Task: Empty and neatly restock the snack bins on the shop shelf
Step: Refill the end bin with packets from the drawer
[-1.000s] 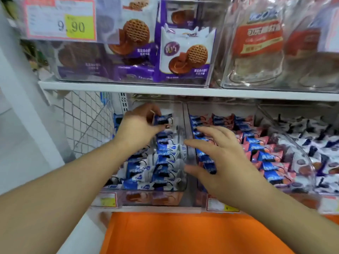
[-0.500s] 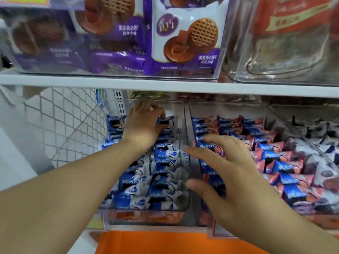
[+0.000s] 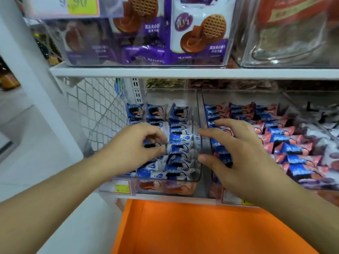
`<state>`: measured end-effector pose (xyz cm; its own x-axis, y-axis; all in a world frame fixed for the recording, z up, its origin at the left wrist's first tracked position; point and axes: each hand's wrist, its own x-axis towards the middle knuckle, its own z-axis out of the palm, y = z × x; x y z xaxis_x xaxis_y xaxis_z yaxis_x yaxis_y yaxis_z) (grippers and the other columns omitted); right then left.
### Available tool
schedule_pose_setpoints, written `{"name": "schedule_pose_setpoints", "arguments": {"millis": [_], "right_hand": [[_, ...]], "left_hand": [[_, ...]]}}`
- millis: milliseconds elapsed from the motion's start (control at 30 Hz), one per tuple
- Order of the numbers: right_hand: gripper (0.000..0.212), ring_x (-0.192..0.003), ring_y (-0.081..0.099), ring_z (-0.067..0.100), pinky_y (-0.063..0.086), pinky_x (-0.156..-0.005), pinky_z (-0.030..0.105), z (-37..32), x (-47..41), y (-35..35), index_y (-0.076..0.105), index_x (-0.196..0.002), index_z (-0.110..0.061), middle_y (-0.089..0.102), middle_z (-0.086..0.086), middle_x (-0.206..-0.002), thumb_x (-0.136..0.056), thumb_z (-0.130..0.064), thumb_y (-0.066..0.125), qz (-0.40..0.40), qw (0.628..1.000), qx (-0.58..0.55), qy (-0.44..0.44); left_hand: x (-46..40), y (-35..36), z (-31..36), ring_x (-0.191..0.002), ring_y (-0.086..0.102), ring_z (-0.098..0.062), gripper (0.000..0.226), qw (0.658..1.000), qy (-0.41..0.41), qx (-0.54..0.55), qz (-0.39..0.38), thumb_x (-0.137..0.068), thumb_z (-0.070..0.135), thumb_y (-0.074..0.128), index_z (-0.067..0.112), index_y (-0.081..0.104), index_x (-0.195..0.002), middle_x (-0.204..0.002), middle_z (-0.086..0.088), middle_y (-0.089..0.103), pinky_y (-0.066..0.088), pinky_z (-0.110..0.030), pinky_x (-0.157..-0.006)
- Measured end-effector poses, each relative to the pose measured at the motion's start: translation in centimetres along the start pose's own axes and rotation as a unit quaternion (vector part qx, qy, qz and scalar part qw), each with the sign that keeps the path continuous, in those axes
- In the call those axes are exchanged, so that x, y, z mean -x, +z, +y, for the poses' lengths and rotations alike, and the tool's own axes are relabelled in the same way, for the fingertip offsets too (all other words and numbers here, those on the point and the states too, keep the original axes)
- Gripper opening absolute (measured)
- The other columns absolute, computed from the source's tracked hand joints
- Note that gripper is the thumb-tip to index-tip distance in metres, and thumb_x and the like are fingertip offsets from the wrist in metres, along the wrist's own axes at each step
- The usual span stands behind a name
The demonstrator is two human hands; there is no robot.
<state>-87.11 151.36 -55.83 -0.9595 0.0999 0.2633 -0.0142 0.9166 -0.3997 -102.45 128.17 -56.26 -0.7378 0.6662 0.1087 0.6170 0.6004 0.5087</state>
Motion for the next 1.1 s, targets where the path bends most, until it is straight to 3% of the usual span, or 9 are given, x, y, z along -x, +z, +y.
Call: {"name": "schedule_pose_setpoints", "arguments": {"millis": [233,400,533,633,767,900,1000,1100], "right_hand": [[0.073,-0.144,0.026,0.016,0.027,-0.117,0.04,-0.2,0.2,0.2,0.053,-0.146,-0.044,0.039,-0.011,-0.147,-0.083,-0.077,0.038,0.001,1.0,-0.03,0.002],[0.072,-0.142,0.026,0.014,0.031,-0.119,0.044,-0.3,0.3,0.1,0.051,-0.147,-0.047,0.04,-0.013,-0.145,-0.082,-0.077,0.039,0.003,0.999,-0.036,0.008],[0.072,-0.142,0.026,0.012,0.03,-0.118,0.041,-0.2,0.2,0.1,0.051,-0.147,-0.048,0.042,-0.015,-0.143,-0.082,-0.077,0.04,0.003,0.999,-0.036,0.006],[0.071,-0.14,0.028,0.011,0.029,-0.117,0.038,0.0,0.0,0.3,0.052,-0.146,-0.046,0.044,-0.015,-0.14,-0.082,-0.076,0.041,0.005,0.999,-0.04,-0.001],[0.072,-0.141,0.029,0.012,0.026,-0.115,0.035,0.1,-0.1,0.4,0.053,-0.145,-0.045,0.045,-0.015,-0.14,-0.081,-0.075,0.042,0.007,0.999,-0.04,-0.006],[0.07,-0.139,0.03,0.01,0.023,-0.113,0.031,0.0,-0.1,0.3,0.055,-0.144,-0.044,0.047,-0.016,-0.137,-0.082,-0.074,0.045,0.013,0.999,-0.045,-0.007],[0.063,-0.139,0.03,0.011,0.023,-0.112,0.031,0.1,0.0,0.3,0.055,-0.144,-0.044,0.047,-0.016,-0.138,-0.085,-0.066,0.054,0.017,0.999,-0.045,-0.008],[0.06,-0.141,0.029,0.011,0.024,-0.114,0.033,0.1,-0.1,0.4,0.055,-0.144,-0.044,0.046,-0.016,-0.139,-0.087,-0.061,0.058,0.015,0.999,-0.047,-0.006]], "left_hand": [[2.8,-0.7,-1.6,-0.086,0.064,0.011,0.035,0.988,-0.088,-0.065,-0.108,-0.077,0.063,0.081,0.043,0.079,-0.106,-0.095,0.025,0.074,0.047,-0.008,-0.074],[1.1,0.0,-1.5,-0.08,0.062,0.018,0.037,0.984,-0.101,-0.047,-0.14,-0.075,0.042,0.092,0.037,0.08,-0.109,-0.092,0.03,0.072,0.041,-0.002,-0.068],[0.8,0.2,-1.8,-0.084,0.062,0.01,0.034,0.985,-0.086,-0.017,-0.151,-0.076,0.037,0.092,0.051,0.078,-0.105,-0.085,0.035,0.07,0.047,-0.011,-0.072],[1.0,0.0,-2.2,-0.091,0.064,0.001,0.036,0.985,-0.063,-0.004,-0.16,-0.077,0.041,0.09,0.059,0.075,-0.104,-0.095,0.027,0.073,0.057,-0.028,-0.085],[0.9,-0.8,-2.1,-0.105,0.062,0.009,0.04,0.982,-0.048,-0.039,-0.177,-0.078,0.043,0.089,0.061,0.072,-0.109,-0.111,0.035,0.07,0.052,-0.025,-0.099],[0.5,-0.8,-1.4,-0.107,0.062,0.012,0.04,0.983,-0.023,-0.027,-0.181,-0.08,0.041,0.088,0.05,0.074,-0.117,-0.109,0.038,0.07,0.05,-0.025,-0.104],[0.2,-0.2,-0.2,-0.108,0.063,0.006,0.041,0.985,-0.014,0.025,-0.17,-0.08,0.05,0.085,0.05,0.073,-0.119,-0.108,0.038,0.069,0.051,-0.031,-0.102],[-0.4,1.3,0.9,-0.104,0.065,0.005,0.039,0.982,0.005,-0.006,-0.188,-0.079,0.055,0.083,0.052,0.073,-0.117,-0.108,0.035,0.07,0.055,-0.032,-0.096]]}}
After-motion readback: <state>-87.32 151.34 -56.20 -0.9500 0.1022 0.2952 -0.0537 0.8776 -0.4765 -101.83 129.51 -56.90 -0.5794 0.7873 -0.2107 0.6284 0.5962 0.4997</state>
